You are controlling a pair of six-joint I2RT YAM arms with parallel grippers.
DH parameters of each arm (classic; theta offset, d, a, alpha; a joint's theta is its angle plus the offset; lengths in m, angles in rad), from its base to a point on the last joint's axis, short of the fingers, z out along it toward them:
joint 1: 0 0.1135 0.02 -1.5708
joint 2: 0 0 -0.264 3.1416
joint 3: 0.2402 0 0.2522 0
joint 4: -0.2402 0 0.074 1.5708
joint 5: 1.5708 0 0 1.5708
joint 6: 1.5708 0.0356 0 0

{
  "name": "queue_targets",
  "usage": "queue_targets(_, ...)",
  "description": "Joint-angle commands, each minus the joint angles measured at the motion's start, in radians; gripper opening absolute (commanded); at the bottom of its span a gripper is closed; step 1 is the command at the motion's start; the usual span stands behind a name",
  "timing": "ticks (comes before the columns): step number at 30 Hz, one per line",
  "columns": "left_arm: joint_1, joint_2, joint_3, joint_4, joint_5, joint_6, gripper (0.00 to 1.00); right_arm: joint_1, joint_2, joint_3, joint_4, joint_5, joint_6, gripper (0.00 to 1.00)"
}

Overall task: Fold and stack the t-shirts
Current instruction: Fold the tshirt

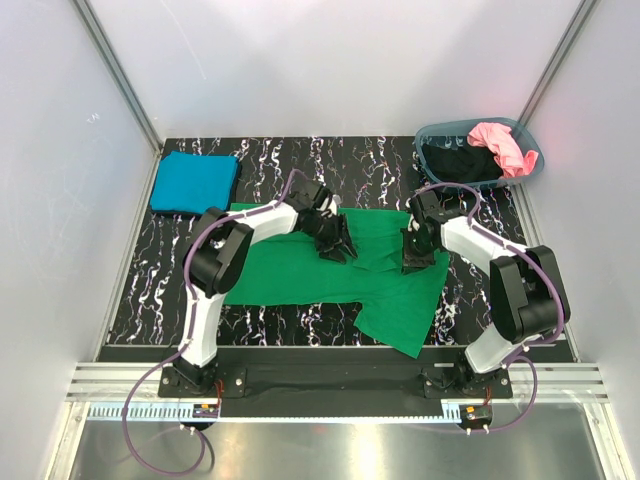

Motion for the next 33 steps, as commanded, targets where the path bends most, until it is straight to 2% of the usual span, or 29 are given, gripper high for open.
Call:
queue_targets(1, -0.013, 0.016, 0.021, 0.027, 0.045, -0.010, 0.47, 0.011, -0.039, 0.052, -0.048, 0.024, -0.024, 0.00)
queue_targets(8, -0.019, 0.031, 0.027, 0.024, 0.033, -0.012, 0.47, 0.011, -0.038, 0.058, -0.060, 0.006, -0.018, 0.00)
queue_targets(13, -0.024, 0.052, 0.050, 0.027, 0.047, -0.026, 0.44, 0.012, -0.027, 0.095, -0.089, 0.009, -0.026, 0.00)
queue_targets(15, -0.024, 0.051, 0.055, 0.033, 0.056, -0.030, 0.38, 0.014, -0.024, 0.116, -0.115, 0.013, -0.026, 0.00)
queue_targets(19, -0.024, 0.045, 0.085, -0.014, 0.084, -0.036, 0.01, 0.012, -0.005, 0.173, -0.207, 0.052, -0.029, 0.00)
queue_targets(24, -0.022, 0.023, 0.122, -0.094, 0.078, -0.047, 0.00, 0.012, 0.004, 0.228, -0.334, 0.101, -0.050, 0.00)
queue_targets(33, -0.022, 0.017, 0.099, -0.188, 0.041, -0.030, 0.00, 0.030, -0.004, 0.210, -0.397, 0.066, -0.090, 0.00)
